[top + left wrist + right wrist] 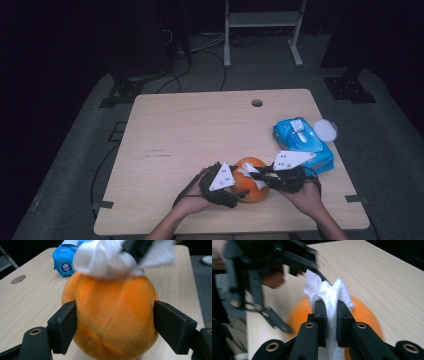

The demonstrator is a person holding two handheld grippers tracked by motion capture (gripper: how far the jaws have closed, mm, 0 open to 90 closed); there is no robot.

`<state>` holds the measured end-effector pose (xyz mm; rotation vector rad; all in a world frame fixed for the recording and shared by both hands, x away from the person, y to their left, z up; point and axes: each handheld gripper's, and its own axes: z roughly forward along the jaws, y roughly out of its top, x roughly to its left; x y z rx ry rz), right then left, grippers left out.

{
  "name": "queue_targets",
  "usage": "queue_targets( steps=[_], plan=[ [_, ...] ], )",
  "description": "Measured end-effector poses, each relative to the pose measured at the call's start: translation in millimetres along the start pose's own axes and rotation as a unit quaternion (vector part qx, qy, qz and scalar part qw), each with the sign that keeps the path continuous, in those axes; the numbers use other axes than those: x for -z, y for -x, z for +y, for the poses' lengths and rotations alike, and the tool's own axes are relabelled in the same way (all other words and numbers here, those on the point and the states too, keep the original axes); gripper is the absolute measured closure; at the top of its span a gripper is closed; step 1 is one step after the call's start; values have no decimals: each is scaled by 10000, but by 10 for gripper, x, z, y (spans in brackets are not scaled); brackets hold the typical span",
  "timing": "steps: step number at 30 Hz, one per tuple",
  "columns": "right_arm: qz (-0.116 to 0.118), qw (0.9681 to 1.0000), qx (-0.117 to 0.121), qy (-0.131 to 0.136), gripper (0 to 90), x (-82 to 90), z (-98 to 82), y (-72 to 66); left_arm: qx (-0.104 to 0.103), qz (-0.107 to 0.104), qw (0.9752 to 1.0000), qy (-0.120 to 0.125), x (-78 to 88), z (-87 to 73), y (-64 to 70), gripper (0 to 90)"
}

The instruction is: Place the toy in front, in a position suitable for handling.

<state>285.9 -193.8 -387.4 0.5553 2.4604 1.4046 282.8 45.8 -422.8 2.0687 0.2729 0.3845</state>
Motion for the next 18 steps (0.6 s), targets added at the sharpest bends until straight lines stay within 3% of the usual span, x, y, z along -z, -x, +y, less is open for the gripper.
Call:
queue_targets(
  steps=[2,4,6,7,10,12,16,18],
  plan=[
    [-19,9998,-183,73,807,53,-51,60,335,-9,9994,122,3,7,-59,178],
    [-1,9997,-245,84,807,68,-73,65,813,-24,9966,158,-26,7,-111,109],
    [165,9993,-309,118,806,48,-66,34,1027,-118,9946,131,-63,-10,-115,107],
    [205,9994,-241,108,806,18,-50,-3,945,-96,9954,88,-70,-14,-88,121],
    [421,9991,-82,54,807,-76,21,-131,386,-72,9992,-12,-44,-6,-25,205],
    [385,9992,69,-5,807,-100,65,-183,105,-30,9999,-87,-25,-9,-11,235],
    [123,9999,-34,56,807,-25,41,-60,-25,-79,9999,-136,-9,-59,-38,250],
    [-125,9998,-171,-10,807,36,-32,59,45,-108,9998,-158,-3,-80,-63,249]
  ],
)
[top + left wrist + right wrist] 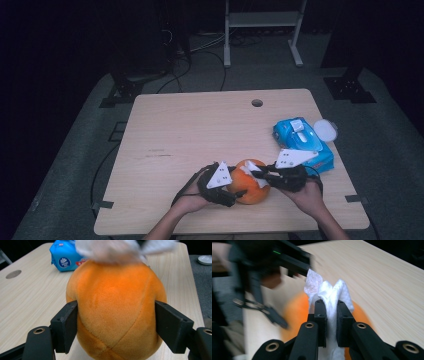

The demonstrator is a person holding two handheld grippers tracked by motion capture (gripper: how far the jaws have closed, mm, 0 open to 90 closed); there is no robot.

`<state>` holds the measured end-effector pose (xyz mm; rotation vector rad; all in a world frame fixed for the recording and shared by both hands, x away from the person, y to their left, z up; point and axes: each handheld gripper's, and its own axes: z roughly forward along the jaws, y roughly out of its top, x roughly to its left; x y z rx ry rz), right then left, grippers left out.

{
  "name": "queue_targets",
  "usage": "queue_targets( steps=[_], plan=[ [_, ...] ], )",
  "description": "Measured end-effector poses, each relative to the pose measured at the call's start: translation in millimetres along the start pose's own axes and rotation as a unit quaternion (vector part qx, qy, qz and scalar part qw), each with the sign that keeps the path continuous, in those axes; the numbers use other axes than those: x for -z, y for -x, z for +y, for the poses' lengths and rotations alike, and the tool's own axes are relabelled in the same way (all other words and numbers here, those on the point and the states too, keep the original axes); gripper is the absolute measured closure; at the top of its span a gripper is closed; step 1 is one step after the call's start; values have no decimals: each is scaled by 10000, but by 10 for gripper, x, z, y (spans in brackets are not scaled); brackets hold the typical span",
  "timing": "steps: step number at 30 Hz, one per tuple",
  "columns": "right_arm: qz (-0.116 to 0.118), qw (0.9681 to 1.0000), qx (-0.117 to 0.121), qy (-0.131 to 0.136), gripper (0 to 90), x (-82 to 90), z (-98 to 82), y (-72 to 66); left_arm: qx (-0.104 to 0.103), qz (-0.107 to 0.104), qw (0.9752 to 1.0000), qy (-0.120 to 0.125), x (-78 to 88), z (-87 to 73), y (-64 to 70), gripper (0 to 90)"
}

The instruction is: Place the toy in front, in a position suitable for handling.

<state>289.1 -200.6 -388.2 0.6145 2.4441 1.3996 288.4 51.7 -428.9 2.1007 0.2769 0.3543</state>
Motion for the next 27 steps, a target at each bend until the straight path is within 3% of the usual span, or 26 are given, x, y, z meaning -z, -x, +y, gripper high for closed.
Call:
queue_targets(
  steps=[2,3,5,7,10,13,20,24,25,27],
  plan=[
    [-30,9999,-160,-52,807,19,-63,71,166,-66,9998,-4,0,-5,-41,222],
    [-14,9998,-213,-67,807,18,-89,84,352,-166,9992,44,-2,1,-64,186],
    [2,9998,-190,-83,806,2,-95,56,767,-311,9964,156,-15,20,-92,111],
    [153,9998,-140,-51,806,-22,-49,-4,938,-302,9950,180,-31,31,-92,99],
    [349,9994,62,-39,804,-104,30,-145,673,-212,9975,99,-26,24,-58,136],
    [366,9991,179,-85,805,-143,56,-193,469,-151,9988,27,2,-9,-64,197],
    [110,9997,-127,-202,804,-52,-114,33,586,-273,9979,-66,52,-102,-162,207],
    [136,9998,-13,-165,803,-98,-84,-34,552,-201,9978,306,73,33,-135,110],
    [261,9996,-14,-112,803,-126,-64,-65,501,-186,9981,305,66,54,-115,113],
    [314,9993,141,-142,802,-190,-18,-146,237,-57,9997,30,43,42,-87,142]
  ],
)
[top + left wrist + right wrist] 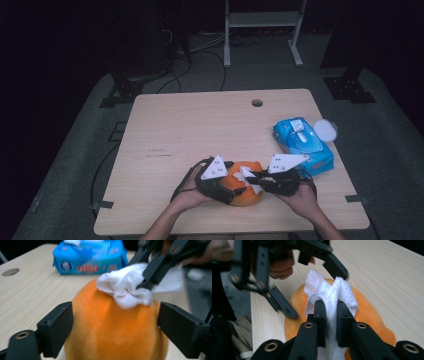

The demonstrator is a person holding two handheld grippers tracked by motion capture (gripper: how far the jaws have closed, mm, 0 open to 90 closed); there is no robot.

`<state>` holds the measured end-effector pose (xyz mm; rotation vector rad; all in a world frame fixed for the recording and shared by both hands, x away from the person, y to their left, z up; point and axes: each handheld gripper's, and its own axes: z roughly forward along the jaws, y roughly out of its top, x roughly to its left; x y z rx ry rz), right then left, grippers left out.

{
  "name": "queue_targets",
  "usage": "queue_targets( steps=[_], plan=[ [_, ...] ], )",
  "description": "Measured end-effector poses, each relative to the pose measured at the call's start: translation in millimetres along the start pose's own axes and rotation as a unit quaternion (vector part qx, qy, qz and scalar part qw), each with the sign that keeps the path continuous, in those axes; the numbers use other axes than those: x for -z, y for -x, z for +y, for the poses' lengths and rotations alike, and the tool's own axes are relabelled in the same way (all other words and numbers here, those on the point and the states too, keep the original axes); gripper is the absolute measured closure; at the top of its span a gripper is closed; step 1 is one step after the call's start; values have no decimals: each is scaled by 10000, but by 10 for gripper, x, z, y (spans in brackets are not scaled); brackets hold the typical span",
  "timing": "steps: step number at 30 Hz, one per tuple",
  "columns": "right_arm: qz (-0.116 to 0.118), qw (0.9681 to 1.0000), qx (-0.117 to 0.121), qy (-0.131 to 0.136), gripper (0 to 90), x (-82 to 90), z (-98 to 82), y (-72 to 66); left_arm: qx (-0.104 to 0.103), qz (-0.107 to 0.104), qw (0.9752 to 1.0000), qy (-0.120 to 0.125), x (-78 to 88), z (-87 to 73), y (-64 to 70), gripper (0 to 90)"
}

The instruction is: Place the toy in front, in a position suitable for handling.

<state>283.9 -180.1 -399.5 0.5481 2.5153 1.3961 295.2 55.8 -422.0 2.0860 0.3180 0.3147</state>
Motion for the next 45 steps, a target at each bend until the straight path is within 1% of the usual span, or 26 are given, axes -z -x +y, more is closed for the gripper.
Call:
queue_targets(
  steps=[1,2,4,6,7,8,10,12,13,15,17,19,20,22,25,27,28,29,31,32,33,34,37,41,44,45],
  plan=[
    [-64,9999,100,-57,803,-21,19,-29,45,-24,10000,-10,4,-28,-15,162],
    [-85,9998,140,-94,803,-29,26,-37,165,-59,9998,15,12,-60,-38,167],
    [-110,9998,106,-127,804,-19,8,-10,277,-24,9996,-69,34,-119,-101,186],
    [-180,9997,39,-187,803,2,-42,34,499,-112,9987,-82,62,-178,-171,201],
    [-173,9997,-37,-187,803,17,-74,62,528,-148,9985,-92,73,-196,-194,202],
    [-162,9996,-115,-185,802,27,-100,86,529,-178,9984,-79,76,-196,-200,202],
    [-108,9996,-187,-162,802,32,-116,107,404,-144,9991,-37,68,-145,-173,184],
    [-105,9998,-109,-146,801,9,-87,73,366,-190,9990,144,50,-90,-134,119],
    [-80,9999,-59,-123,798,-6,-68,48,326,-166,9992,147,31,-77,-112,110],
    [-39,9999,28,-92,798,-38,-37,-3,202,-99,9997,-2,-2,-91,-91,119],
    [-123,9997,112,-152,801,-52,-32,-26,327,-123,9994,-10,12,-121,-127,151],
    [-95,9999,23,-109,802,-38,-53,10,344,-117,9993,-36,36,-148,-160,183],
    [-105,9999,-4,-117,803,-27,-67,33,360,-116,9993,-66,47,-164,-177,195],
    [-143,9998,-93,-135,803,-12,-106,80,435,-119,9990,-45,55,-206,-210,205],
    [-227,9996,-109,-158,803,0,-135,114,557,-153,9983,-19,71,-237,-247,209],
    [-204,9996,-165,-134,803,-3,-120,102,514,-154,9986,-30,72,-229,-243,194],
    [-186,9997,-102,-112,803,-20,-94,73,422,-144,9990,-20,68,-197,-223,157],
    [-156,9998,-72,-88,803,-33,-74,46,405,-173,9990,63,51,-156,-193,127],
    [-47,10000,-27,-26,803,-53,-41,3,297,-205,9993,125,34,-144,-156,120],
    [-3,10000,17,-26,803,-66,-27,-15,232,-190,9995,79,28,-149,-146,130],
    [-13,10000,57,-52,803,-77,-21,-28,184,-159,9997,34,35,-158,-148,149],
    [-31,9999,80,-66,803,-83,-24,-28,204,-152,9997,19,49,-166,-163,173],
    [-48,10000,-26,-55,803,-65,-56,20,386,-162,9991,-1,75,-203,-209,210],
    [-129,9997,-216,-68,803,-24,-133,125,464,-202,9987,-60,102,-244,-256,228],
    [-225,9994,-259,-67,803,3,-142,149,486,-230,9985,-71,117,-274,-269,234],
    [-224,9993,-283,-63,803,2,-140,154,502,-221,9985,-55,119,-285,-269,235]
  ],
)
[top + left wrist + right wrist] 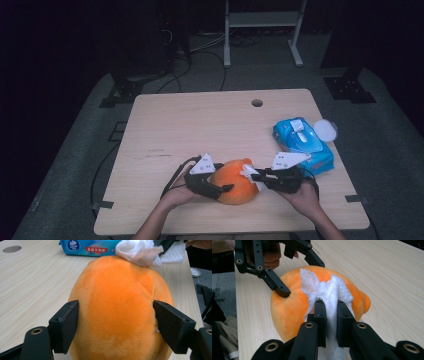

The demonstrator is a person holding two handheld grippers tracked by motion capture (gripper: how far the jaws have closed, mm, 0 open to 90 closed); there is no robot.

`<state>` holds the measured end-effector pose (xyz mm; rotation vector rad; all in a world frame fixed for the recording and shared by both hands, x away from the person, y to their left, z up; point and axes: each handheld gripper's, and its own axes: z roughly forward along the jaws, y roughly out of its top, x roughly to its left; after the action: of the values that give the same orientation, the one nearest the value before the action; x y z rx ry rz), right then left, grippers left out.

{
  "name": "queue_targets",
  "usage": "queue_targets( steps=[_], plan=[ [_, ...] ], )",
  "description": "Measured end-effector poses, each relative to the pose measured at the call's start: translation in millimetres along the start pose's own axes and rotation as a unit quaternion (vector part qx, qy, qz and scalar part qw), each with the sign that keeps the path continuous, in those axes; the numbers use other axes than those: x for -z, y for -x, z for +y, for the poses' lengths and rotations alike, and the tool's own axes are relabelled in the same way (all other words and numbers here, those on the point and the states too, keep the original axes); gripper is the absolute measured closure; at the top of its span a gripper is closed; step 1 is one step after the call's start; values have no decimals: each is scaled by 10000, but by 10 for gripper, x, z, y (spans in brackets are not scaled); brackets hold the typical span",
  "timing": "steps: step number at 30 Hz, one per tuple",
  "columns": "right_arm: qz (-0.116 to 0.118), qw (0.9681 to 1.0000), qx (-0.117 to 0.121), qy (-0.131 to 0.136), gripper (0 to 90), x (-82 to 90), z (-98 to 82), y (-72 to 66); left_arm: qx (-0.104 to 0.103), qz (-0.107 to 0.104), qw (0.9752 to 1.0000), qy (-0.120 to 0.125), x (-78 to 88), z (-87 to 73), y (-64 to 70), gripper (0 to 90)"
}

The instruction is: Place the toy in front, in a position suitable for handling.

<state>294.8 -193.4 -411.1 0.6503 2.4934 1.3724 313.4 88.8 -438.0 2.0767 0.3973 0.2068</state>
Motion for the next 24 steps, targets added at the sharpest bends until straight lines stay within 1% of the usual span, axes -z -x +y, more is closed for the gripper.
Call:
queue_targets(
  steps=[2,4,7,11,12,14,16,18,20,21,24],
  plan=[
    [1,10000,-37,7,803,-14,5,-4,29,-11,10000,5,5,-12,-7,236],
    [-5,10000,-13,14,803,-21,12,-13,24,-17,10000,4,12,-18,-15,236],
    [-55,10000,-27,-9,803,-11,-8,9,38,-3,10000,5,18,-23,-18,235],
    [-128,9998,-147,-22,802,6,-33,64,69,-28,10000,17,27,-35,-25,236],
    [-91,9998,-181,22,803,10,-21,54,61,-37,10000,11,30,-38,-29,235],
    [-6,9999,-117,100,802,9,17,-1,89,-76,9999,46,32,-51,-39,236],
    [84,9999,43,89,802,-22,60,-88,103,-110,9999,54,38,-64,-57,235],
    [53,9999,125,36,801,-43,60,-106,124,-128,9998,61,45,-74,-65,235],
    [59,10000,32,19,802,-34,30,-52,134,-119,9998,63,47,-75,-66,235],
    [17,10000,-5,-15,802,-27,3,-17,152,-116,9998,60,47,-74,-68,236],
    [-64,9995,-267,-135,801,-4,-99,98,183,-128,9997,87,49,-83,-75,236]
  ],
)
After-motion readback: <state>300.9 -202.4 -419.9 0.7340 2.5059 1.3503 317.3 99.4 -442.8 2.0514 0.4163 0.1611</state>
